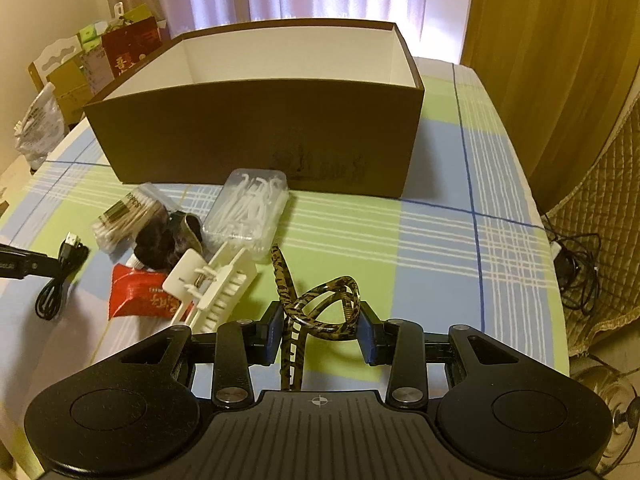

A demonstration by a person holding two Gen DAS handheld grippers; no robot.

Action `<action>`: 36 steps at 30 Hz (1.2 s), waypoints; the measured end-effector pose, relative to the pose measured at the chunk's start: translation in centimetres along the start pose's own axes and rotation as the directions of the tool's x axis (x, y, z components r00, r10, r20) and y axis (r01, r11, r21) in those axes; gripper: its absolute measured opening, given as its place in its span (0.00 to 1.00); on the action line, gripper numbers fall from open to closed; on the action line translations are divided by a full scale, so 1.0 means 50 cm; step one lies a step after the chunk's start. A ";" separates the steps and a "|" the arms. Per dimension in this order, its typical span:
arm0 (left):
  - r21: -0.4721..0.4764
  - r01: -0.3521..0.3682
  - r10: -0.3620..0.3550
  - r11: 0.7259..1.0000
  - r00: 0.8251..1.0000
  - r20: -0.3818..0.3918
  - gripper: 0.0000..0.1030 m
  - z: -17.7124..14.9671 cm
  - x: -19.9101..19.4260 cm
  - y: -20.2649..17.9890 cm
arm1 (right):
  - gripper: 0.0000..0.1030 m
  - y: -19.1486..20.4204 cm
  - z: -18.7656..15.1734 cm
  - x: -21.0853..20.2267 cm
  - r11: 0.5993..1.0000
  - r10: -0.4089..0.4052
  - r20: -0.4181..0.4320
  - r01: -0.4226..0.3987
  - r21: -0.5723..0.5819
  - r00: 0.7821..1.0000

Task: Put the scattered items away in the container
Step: 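Grasp the black USB cable with the left tool while right holds the claw, then carry the USB cable and hair claw over the box with both tools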

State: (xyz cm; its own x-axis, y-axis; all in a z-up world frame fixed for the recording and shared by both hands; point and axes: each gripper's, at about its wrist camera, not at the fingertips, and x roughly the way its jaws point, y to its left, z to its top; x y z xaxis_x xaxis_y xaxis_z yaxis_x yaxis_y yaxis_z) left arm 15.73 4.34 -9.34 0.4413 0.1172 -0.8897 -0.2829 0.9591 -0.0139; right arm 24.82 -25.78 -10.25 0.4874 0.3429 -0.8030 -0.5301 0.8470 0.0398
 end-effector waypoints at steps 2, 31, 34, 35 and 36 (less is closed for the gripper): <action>-0.003 -0.007 0.007 1.000 1.000 -0.007 0.23 0.001 0.009 -0.001 | 0.40 -0.003 -0.004 -0.002 1.000 0.000 -0.004 0.000 0.007 1.000; 0.022 0.109 -0.111 0.994 0.974 0.196 0.12 0.058 -0.123 -0.035 | 0.40 -0.001 0.056 -0.010 0.998 0.045 0.062 -0.047 0.042 0.997; 0.031 0.135 -0.139 0.990 0.963 0.230 0.12 0.083 -0.141 -0.043 | 0.40 -0.003 0.080 -0.018 0.996 0.057 0.094 -0.062 0.057 0.994; 0.033 0.146 -0.150 0.989 0.959 0.239 0.12 0.091 -0.145 -0.047 | 0.40 -0.004 0.090 -0.021 0.996 0.061 0.106 -0.067 0.063 0.993; 0.035 0.157 -0.161 0.987 0.955 0.248 0.12 0.099 -0.149 -0.052 | 0.40 -0.005 0.098 -0.025 0.995 0.064 0.117 -0.072 0.066 0.991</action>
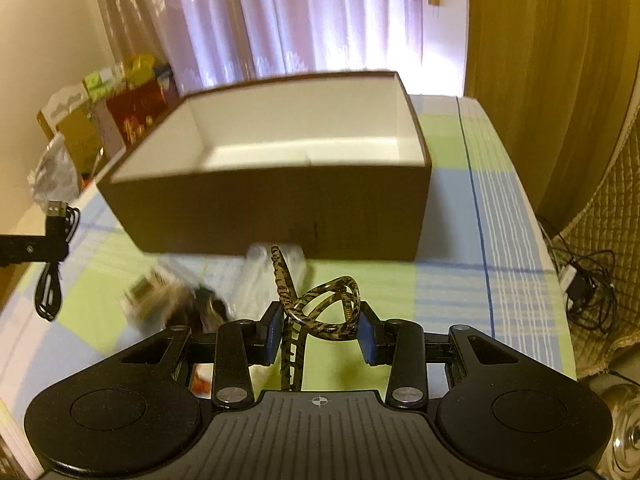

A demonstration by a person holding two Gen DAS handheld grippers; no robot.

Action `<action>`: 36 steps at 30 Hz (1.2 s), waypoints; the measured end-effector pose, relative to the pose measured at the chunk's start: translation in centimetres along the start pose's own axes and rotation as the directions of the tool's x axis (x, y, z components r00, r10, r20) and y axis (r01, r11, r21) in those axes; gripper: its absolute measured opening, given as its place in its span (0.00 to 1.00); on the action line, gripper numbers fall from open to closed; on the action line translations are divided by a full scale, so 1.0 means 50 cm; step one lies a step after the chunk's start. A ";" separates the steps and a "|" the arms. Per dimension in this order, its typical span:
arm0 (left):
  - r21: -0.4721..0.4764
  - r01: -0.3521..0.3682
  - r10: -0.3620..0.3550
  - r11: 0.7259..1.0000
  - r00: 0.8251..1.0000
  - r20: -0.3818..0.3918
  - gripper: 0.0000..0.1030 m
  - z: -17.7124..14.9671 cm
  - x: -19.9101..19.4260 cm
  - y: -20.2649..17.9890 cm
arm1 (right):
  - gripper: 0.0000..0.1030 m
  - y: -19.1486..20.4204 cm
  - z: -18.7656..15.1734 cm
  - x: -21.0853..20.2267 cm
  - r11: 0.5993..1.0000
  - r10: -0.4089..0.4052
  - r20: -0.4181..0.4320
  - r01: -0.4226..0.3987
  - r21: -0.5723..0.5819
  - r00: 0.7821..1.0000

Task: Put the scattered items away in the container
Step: 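Carry the USB cable and hair claw over the box with both tools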

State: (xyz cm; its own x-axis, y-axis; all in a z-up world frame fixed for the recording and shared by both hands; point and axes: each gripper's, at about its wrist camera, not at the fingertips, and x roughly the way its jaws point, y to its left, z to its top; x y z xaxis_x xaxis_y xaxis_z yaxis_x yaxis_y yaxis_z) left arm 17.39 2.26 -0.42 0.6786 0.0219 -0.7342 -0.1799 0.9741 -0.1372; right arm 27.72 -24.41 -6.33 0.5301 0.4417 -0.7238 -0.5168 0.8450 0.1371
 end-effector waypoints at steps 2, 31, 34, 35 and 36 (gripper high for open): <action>0.005 0.020 -0.020 1.000 1.000 0.022 0.12 0.019 -0.001 -0.011 | 0.40 0.002 0.021 -0.005 1.000 0.011 0.025 -0.011 0.007 1.000; -0.012 0.071 -0.071 0.997 0.996 0.048 0.12 0.265 0.186 -0.022 | 0.40 0.088 0.260 0.182 0.995 0.085 0.096 -0.089 0.034 0.992; -0.032 0.055 -0.055 0.998 0.998 0.007 0.12 0.264 0.225 -0.007 | 0.40 0.093 0.257 0.218 0.996 0.081 0.061 -0.083 0.042 0.995; -0.035 0.049 -0.049 0.998 0.999 -0.005 0.12 0.263 0.237 -0.003 | 0.40 0.094 0.255 0.230 0.996 0.077 0.047 -0.080 0.046 0.996; -0.036 0.044 -0.044 0.998 0.999 -0.016 0.12 0.262 0.248 0.000 | 0.40 0.093 0.252 0.238 0.996 0.073 0.037 -0.075 0.048 0.997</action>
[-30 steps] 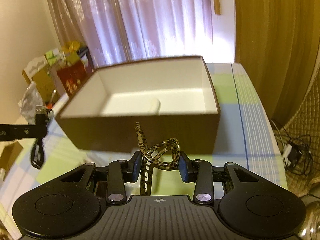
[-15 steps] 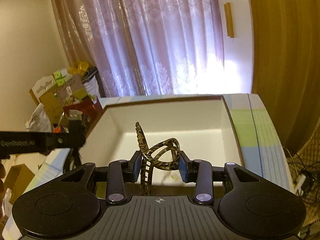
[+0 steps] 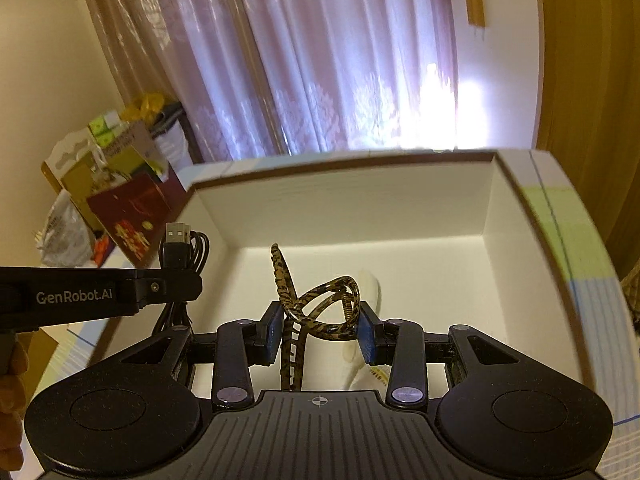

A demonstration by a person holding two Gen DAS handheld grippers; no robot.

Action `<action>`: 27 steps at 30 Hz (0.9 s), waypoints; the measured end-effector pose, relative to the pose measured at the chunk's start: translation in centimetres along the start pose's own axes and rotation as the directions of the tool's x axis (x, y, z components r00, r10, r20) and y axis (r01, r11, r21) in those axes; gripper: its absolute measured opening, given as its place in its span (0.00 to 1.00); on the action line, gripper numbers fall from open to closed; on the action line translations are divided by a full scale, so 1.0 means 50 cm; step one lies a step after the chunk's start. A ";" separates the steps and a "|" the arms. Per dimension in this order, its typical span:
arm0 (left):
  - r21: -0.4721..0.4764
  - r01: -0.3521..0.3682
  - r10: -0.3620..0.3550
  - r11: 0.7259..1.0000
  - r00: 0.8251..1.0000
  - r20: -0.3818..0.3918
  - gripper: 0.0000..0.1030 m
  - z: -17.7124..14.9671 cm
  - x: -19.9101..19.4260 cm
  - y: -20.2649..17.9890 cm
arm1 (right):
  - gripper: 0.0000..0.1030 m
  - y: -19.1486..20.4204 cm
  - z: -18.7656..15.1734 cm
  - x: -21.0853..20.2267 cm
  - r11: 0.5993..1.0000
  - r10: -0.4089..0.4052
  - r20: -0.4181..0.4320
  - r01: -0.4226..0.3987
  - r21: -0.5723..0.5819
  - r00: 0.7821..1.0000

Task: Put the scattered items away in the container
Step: 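Carry the USB cable and hair claw over the box with both tools, then open the left tool to drop the USB cable while right releases the claw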

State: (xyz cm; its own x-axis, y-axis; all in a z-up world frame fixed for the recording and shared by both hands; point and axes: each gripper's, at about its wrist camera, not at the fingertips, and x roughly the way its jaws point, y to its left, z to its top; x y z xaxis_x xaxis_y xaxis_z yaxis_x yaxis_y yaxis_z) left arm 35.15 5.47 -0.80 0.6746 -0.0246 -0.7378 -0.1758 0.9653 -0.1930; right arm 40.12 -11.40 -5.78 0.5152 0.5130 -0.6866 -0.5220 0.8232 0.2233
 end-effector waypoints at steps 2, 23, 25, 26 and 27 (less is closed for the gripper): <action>-0.002 -0.010 0.010 1.000 1.000 -0.024 0.12 -0.001 0.020 0.006 | 0.40 -0.001 -0.004 0.020 1.000 -0.008 -0.022 0.008 -0.002 1.000; 0.004 -0.057 0.057 0.998 0.987 -0.152 0.12 -0.021 0.115 0.025 | 0.40 0.001 -0.017 0.088 0.999 -0.034 -0.140 0.032 -0.013 0.990; -0.001 -0.057 0.056 0.998 0.986 -0.159 0.12 -0.022 0.119 0.026 | 0.40 0.002 -0.017 0.088 0.999 -0.032 -0.142 0.031 -0.012 0.989; -0.001 -0.057 0.056 0.998 0.985 -0.163 0.12 -0.022 0.121 0.026 | 0.40 0.001 -0.018 0.088 0.999 -0.032 -0.144 0.030 -0.010 0.989; -0.001 -0.056 0.055 0.998 0.985 -0.166 0.12 -0.023 0.121 0.026 | 0.40 0.001 -0.019 0.089 1.000 -0.031 -0.145 0.030 -0.010 0.989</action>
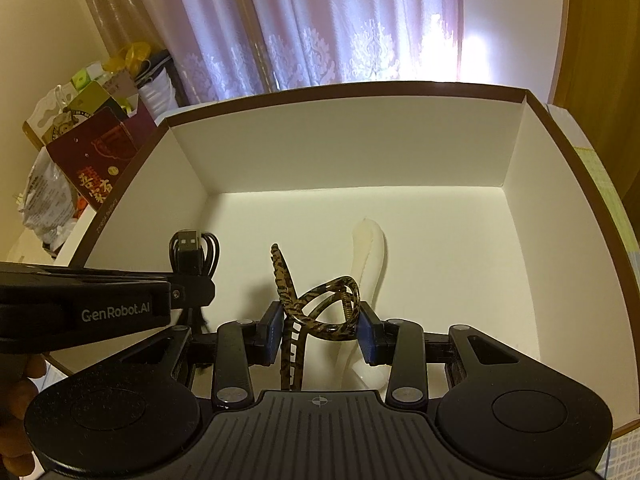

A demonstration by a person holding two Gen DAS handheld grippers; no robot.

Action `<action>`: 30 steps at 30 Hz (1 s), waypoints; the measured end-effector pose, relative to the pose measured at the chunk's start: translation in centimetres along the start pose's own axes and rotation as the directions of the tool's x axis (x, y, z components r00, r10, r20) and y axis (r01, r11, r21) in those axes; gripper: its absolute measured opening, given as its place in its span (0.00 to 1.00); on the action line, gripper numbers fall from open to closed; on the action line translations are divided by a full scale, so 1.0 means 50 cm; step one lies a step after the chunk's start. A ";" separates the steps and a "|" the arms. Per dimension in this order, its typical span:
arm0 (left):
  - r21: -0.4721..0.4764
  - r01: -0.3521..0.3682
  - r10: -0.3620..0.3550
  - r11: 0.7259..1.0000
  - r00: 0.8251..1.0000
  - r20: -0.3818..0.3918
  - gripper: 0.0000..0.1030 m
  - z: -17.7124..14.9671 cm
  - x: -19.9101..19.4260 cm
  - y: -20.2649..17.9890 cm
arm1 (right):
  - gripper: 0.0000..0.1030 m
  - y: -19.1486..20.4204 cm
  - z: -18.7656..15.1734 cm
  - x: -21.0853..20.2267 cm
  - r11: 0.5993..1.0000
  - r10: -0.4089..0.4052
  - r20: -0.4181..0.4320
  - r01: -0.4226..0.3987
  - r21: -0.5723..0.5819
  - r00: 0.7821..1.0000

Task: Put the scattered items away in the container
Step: 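Open the left tool to drop the USB cable while right releases the claw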

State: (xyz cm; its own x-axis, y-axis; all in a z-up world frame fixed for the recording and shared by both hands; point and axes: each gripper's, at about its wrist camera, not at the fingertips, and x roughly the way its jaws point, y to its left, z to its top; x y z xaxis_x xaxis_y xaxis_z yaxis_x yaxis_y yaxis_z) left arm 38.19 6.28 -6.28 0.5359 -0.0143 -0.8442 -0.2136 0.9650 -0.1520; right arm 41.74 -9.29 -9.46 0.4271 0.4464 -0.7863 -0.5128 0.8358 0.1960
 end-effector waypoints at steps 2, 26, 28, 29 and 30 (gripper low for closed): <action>-0.002 -0.003 0.003 1.000 1.000 -0.001 0.12 -0.001 -0.001 0.001 | 0.40 0.000 -0.001 0.000 1.000 0.001 -0.003 -0.001 0.001 1.000; -0.004 -0.035 0.035 0.999 0.999 0.019 0.27 -0.007 -0.044 0.014 | 0.99 -0.002 0.009 -0.052 0.999 -0.018 0.062 0.020 -0.029 0.998; 0.007 -0.041 0.040 0.999 0.999 0.022 0.34 -0.011 -0.050 0.010 | 1.00 -0.005 0.006 -0.063 0.998 -0.043 0.072 0.046 -0.049 0.996; 0.012 -0.042 0.042 0.999 0.999 0.022 0.41 -0.013 -0.053 0.008 | 1.00 -0.006 0.004 -0.066 0.997 -0.048 0.070 0.052 -0.054 0.996; 0.015 -0.043 0.043 0.999 0.999 0.023 0.44 -0.014 -0.056 0.006 | 1.00 -0.007 0.003 -0.069 0.997 -0.054 0.065 0.057 -0.054 0.996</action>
State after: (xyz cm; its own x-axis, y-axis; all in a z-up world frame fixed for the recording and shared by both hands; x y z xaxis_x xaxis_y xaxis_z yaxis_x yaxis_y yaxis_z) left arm 36.07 6.43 -4.35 0.5450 0.0334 -0.8378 -0.2240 0.9687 -0.1072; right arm 40.56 -11.10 -6.73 0.5013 0.4205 -0.7563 -0.5267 0.8417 0.1189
